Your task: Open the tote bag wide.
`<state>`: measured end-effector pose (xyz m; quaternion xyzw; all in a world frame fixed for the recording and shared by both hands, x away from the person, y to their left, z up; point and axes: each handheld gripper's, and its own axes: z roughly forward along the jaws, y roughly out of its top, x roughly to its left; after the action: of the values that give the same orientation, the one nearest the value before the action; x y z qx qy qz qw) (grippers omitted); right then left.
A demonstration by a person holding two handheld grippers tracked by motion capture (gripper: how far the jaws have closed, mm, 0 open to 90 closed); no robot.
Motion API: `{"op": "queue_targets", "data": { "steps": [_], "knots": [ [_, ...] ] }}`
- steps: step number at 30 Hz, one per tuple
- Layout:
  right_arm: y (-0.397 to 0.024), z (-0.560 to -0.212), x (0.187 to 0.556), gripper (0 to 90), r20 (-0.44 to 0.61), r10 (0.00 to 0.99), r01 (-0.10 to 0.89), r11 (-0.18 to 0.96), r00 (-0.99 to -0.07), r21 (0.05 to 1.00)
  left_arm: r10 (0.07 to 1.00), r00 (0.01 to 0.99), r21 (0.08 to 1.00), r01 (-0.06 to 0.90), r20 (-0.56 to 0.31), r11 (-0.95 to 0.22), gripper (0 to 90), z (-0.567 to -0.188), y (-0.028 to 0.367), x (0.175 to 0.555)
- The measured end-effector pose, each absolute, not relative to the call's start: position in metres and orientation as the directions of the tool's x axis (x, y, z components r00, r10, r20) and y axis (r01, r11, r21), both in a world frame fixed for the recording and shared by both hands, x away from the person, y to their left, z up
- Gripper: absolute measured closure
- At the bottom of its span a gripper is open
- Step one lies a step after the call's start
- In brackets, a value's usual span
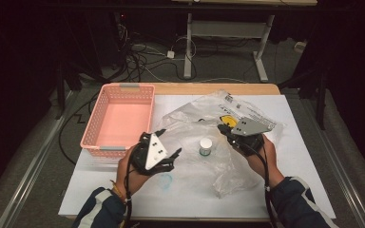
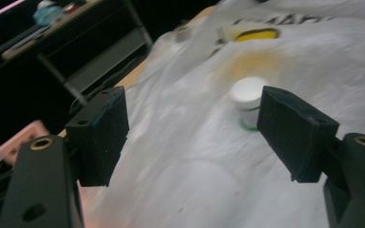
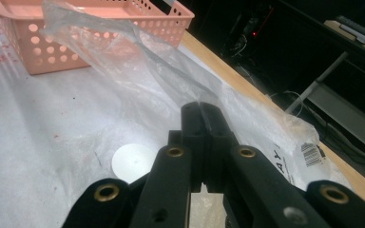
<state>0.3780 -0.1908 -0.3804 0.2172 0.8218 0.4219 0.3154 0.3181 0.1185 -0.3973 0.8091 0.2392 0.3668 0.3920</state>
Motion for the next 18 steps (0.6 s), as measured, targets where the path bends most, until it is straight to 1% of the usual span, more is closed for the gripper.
{"op": "queue_targets", "data": {
  "steps": [1, 4, 6, 10, 12, 16, 17, 18],
  "knots": [
    [-0.191, -0.381, 0.378, 90.0, -0.337, 0.623, 0.093, 0.553, -0.706, 0.828, 0.679, 0.610, 0.801, 0.117, 0.409, -0.587, 28.6, -0.400, 0.123, 0.321],
    [-0.191, -0.383, 0.380, 90.0, -0.336, 0.623, 0.098, 0.557, -0.706, 0.825, 0.717, 0.592, 0.789, 0.209, 0.368, -0.578, 28.4, -0.406, 0.132, 0.335],
    [-0.191, -0.385, 0.381, 90.0, -0.337, 0.622, 0.104, 0.562, -0.707, 0.820, 0.726, 0.616, 0.788, 0.266, 0.304, -0.556, 28.0, -0.410, 0.137, 0.345],
    [-0.194, -0.386, 0.382, 90.0, -0.332, 0.626, 0.110, 0.560, -0.706, 0.821, 0.712, 0.654, 0.759, 0.319, 0.256, -0.567, 30.7, -0.418, 0.133, 0.358],
    [-0.197, -0.385, 0.382, 90.0, -0.332, 0.634, 0.115, 0.557, -0.698, 0.822, 0.717, 0.650, 0.757, 0.328, 0.254, -0.565, 36.8, -0.418, 0.129, 0.362],
    [-0.203, -0.384, 0.385, 90.0, -0.321, 0.647, 0.129, 0.548, -0.692, 0.826, 0.714, 0.658, 0.738, 0.354, 0.240, -0.574, 43.7, -0.421, 0.124, 0.368],
    [-0.205, -0.384, 0.386, 90.0, -0.323, 0.650, 0.130, 0.548, -0.688, 0.826, 0.713, 0.663, 0.735, 0.362, 0.230, -0.573, 48.2, -0.422, 0.124, 0.369],
    [-0.206, -0.384, 0.387, 90.0, -0.322, 0.653, 0.131, 0.545, -0.685, 0.828, 0.717, 0.660, 0.736, 0.369, 0.222, -0.567, 50.2, -0.423, 0.125, 0.370]
  ]
}}
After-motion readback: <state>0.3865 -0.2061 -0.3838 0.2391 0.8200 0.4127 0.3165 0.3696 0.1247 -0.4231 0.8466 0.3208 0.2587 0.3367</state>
